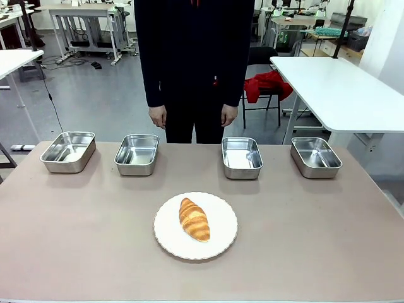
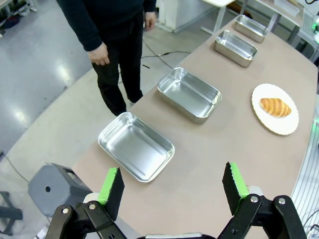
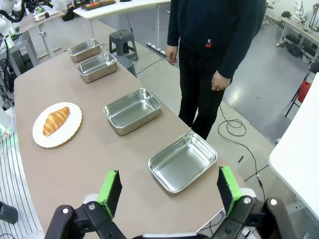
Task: Place the bread in the container.
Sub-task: Place the Butter Roll into the Airtight Container indicated by the human.
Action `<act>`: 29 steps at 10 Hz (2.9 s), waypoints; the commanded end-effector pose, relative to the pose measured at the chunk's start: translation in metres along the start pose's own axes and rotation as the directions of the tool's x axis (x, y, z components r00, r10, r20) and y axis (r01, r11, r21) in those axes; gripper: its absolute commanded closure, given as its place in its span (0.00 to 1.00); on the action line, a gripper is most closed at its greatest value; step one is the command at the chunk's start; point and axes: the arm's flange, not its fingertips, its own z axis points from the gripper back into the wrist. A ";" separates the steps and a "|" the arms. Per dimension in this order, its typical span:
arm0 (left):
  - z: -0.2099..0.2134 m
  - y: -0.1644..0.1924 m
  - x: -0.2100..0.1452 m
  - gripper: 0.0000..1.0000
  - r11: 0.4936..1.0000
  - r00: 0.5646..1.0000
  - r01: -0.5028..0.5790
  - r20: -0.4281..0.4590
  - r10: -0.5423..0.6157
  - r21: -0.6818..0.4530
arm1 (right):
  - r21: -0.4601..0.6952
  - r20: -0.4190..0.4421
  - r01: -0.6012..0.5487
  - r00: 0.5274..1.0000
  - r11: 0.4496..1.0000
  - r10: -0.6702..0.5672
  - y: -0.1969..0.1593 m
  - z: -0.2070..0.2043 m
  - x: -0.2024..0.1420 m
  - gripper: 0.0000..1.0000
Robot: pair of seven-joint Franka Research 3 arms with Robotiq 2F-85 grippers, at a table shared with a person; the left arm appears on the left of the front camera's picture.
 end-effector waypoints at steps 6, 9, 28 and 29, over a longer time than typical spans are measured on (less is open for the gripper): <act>0.001 0.000 0.000 0.00 1.000 1.000 0.015 0.017 -0.015 -0.009 | 0.002 -0.004 -0.009 1.000 1.000 0.009 0.001 0.001 0.003 0.00; 0.001 0.000 0.000 0.00 1.000 1.000 0.015 0.017 -0.015 -0.009 | 0.002 -0.004 -0.009 1.000 1.000 0.009 0.001 0.001 0.003 0.00; 0.001 0.000 0.000 0.00 1.000 1.000 0.015 0.017 -0.015 -0.009 | 0.002 -0.004 -0.009 1.000 1.000 0.009 0.001 0.001 0.003 0.00; 0.001 0.000 0.000 0.00 1.000 1.000 0.015 0.017 -0.015 -0.009 | 0.002 -0.004 -0.009 1.000 1.000 0.009 0.001 0.001 0.003 0.00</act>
